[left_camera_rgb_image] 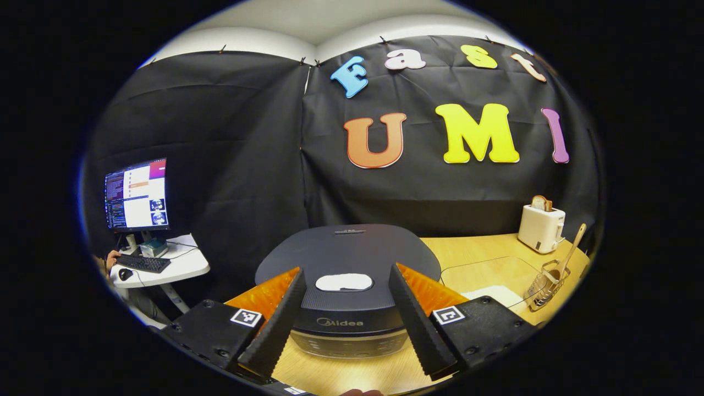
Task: Close the left gripper, press the button to open the rice cooker; take a wooden spoon from the chopstick holder with the right hand, scoop a spoonful of rice and pour it into the rice cooker, then put the wooden spoon back into the chopstick holder.
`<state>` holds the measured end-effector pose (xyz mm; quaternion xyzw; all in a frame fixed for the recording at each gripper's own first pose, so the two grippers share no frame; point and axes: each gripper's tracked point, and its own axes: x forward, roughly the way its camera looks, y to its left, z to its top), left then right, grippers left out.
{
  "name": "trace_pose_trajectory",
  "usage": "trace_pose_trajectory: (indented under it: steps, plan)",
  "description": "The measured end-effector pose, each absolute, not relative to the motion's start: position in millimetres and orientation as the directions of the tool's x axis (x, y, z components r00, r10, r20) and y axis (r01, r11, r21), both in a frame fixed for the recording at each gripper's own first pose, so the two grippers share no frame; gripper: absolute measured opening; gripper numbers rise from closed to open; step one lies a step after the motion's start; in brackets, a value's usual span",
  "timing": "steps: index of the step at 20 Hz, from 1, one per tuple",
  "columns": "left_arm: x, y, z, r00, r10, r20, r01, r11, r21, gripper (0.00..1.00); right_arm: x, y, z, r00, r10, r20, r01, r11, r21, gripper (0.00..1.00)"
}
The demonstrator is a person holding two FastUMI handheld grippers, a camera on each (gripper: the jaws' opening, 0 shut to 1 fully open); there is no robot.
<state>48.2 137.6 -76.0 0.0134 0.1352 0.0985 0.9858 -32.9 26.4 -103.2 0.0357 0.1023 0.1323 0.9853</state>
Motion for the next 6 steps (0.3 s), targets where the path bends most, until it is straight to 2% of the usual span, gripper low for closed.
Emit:
trace_pose_trajectory:
  steps: [1,2,4,5,6]
  plan:
    - [49,138,-73,0.947,0.206,-0.248,-0.203,0.978,0.035,0.97,-32,23,-102,0.948,0.256,-0.188,-0.243,0.966,0.088,0.95]
    - [51,140,-71,0.942,0.218,-0.253,-0.218,0.975,0.029,0.96,-31,18,-99,0.954,0.237,-0.183,-0.227,0.971,0.076,0.92]
    - [44,145,-67,0.928,0.279,-0.247,-0.282,0.959,0.024,0.95,-30,8,-90,0.967,0.197,-0.164,-0.19,0.98,0.06,0.92]
    - [45,139,-56,0.941,0.266,-0.212,-0.273,0.962,-0.005,0.95,-31,4,-85,0.971,0.182,-0.156,-0.176,0.983,0.051,0.96]
    - [43,125,-41,0.954,0.238,-0.182,-0.248,0.968,-0.037,0.99,-34,1,-80,0.975,0.168,-0.143,-0.163,0.986,0.043,0.95]
